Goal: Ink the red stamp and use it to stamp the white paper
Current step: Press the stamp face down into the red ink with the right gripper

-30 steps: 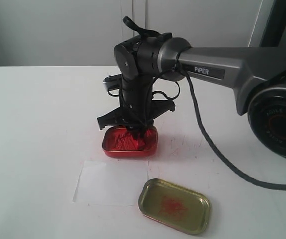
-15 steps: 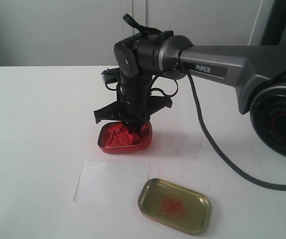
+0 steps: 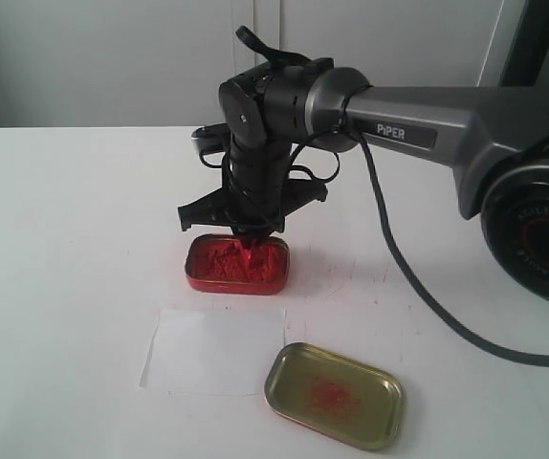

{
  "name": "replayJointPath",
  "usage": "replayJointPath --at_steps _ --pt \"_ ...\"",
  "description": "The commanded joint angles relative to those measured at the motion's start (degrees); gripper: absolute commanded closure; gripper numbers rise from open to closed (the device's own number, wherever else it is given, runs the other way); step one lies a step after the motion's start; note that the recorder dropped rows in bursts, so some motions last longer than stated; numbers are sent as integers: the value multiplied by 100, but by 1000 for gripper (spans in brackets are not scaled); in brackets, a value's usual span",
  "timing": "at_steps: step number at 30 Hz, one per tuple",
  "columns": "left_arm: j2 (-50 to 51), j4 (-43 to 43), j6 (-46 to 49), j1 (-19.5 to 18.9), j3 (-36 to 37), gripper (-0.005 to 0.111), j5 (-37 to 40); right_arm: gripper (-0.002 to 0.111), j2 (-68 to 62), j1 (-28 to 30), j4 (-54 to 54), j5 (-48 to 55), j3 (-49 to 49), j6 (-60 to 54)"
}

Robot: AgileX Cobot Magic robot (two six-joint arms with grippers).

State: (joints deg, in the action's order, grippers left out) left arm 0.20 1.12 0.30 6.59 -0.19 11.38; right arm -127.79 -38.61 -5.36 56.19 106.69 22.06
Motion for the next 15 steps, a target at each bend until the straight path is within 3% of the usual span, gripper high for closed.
replayJointPath --at_steps 1,15 --pt "-20 -16 16 -14 19 107 -19 108 102 37 -142 -54 -4 41" --pt "-20 -16 16 -14 19 107 -19 108 106 -16 -204 338 -4 -53"
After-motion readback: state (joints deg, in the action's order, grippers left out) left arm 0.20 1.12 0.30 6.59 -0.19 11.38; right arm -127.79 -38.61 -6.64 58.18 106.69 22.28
